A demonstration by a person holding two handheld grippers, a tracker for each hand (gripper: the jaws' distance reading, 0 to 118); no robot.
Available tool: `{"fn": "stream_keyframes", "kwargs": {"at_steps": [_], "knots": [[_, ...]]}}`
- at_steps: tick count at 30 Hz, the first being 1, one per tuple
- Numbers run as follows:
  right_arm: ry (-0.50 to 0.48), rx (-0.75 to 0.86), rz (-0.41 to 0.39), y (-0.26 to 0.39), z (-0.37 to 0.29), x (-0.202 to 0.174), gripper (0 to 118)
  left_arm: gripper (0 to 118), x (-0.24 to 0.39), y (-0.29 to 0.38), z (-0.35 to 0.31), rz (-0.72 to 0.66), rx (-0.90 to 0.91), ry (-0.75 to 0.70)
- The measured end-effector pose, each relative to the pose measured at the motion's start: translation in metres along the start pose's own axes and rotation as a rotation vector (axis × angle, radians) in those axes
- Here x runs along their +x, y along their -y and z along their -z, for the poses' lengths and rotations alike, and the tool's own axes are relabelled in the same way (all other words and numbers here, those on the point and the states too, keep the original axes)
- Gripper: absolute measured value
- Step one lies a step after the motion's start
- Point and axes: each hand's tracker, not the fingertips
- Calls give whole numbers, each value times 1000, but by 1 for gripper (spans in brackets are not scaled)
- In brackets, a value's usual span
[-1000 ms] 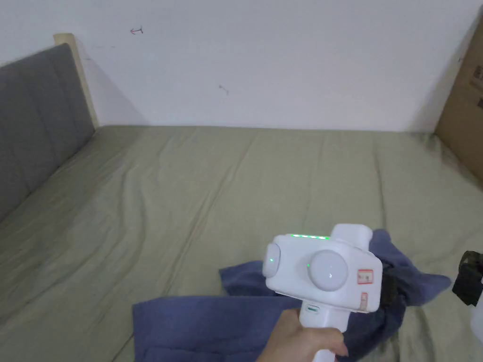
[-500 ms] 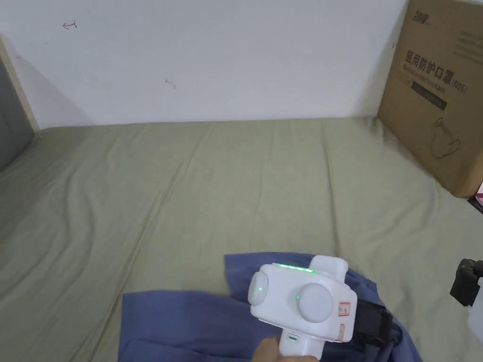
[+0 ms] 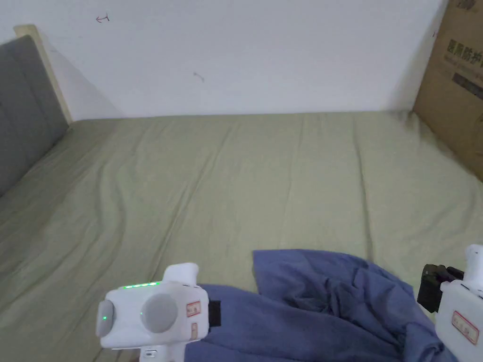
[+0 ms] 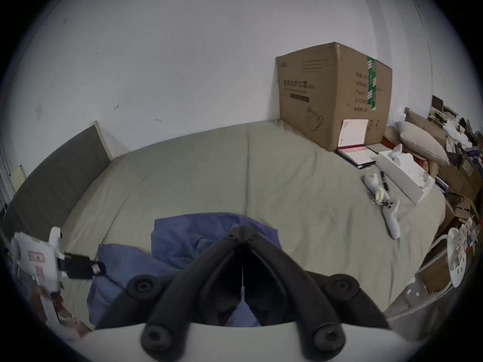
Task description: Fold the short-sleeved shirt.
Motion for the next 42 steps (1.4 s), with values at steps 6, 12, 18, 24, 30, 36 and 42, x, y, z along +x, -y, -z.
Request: {"fn": "stream_keyframes", "kwargs": {"at_steps": [6, 12, 18, 24, 30, 36, 42], "knots": [[-20, -62, -39, 8, 25, -11, 0, 114, -63, -58, 30, -87, 11, -167], [-31, -113, -61, 18, 47, -12, 0, 93, -86, -59, 102, -52, -135, -266], [-70, -157, -66, 18, 64, -9, 0, 2, -58, -47, 67, 80, -18, -368], [-170, -204, -60, -17, 96, -1, 0, 2, -59, -47, 50, 33, -17, -300], [-293, -386, -164, -65, 185, -9, 113, 2, -59, -51, 24, 25, 40, -251], [-182, -530, -305, -59, 287, -19, 113, 2, -69, -54, 14, 21, 38, -220], [-172, -634, -348, -21, 327, -24, 89, 2, -78, -52, 14, -17, 18, -210]]}}
